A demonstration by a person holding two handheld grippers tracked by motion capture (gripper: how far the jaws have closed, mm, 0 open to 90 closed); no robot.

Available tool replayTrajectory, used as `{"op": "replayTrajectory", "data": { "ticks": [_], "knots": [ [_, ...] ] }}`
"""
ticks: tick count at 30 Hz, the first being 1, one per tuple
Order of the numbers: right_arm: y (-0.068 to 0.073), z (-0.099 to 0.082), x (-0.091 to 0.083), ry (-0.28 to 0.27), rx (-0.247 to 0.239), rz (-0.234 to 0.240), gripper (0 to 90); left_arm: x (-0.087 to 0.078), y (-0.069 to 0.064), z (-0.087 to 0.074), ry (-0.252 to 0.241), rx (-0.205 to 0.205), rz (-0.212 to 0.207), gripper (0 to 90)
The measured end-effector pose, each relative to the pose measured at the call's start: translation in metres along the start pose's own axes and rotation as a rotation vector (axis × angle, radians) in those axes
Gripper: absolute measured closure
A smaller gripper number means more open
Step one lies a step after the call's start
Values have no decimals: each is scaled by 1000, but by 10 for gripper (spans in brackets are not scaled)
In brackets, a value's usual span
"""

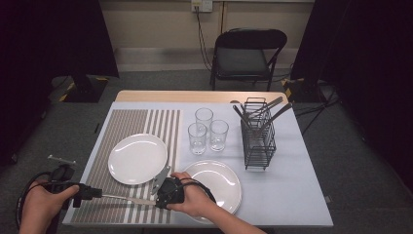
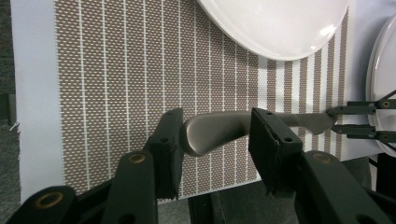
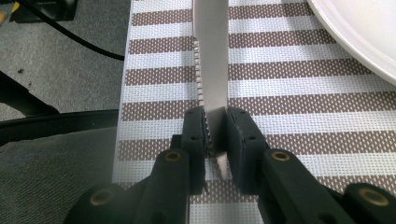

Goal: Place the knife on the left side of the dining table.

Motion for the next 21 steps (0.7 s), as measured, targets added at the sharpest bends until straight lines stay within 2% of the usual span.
{"op": "replayTrajectory", "data": {
  "ticks": [2,3,9,12,15,17,18,20,21],
  "knots": [
    [0,0,0,2,3,0,786,0,0,0,-2,0,1,559],
    [0,0,0,1,0,-1,786,2,0,0,-10,-16,1,559],
    [0,0,0,-2,2,1,790,4,2,0,-7,-24,2,557],
    [0,0,0,2,0,-2,792,6,5,0,4,-12,-7,551],
    [0,-1,0,-2,-1,-2,798,8,7,1,-16,-33,4,516],
    [0,-1,0,0,2,-5,800,9,11,1,-19,-23,21,489],
    [0,-1,0,-2,2,-5,800,9,12,1,-19,-25,17,470],
    [1,-1,0,-1,1,-3,795,9,12,1,-31,-53,-17,473],
    [0,-1,0,-3,-7,-6,794,8,12,2,-38,-42,-9,457]
  ]
}}
Point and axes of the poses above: each handheld gripper's, and its own axes: x roughly forward along the jaws, z roughly out of its top, y roughly to its left, the point moved 6 cm from there along x, roughly forward along the jaws, and after that the axes turned 9 degrees about -x, right-handed, at the moved point
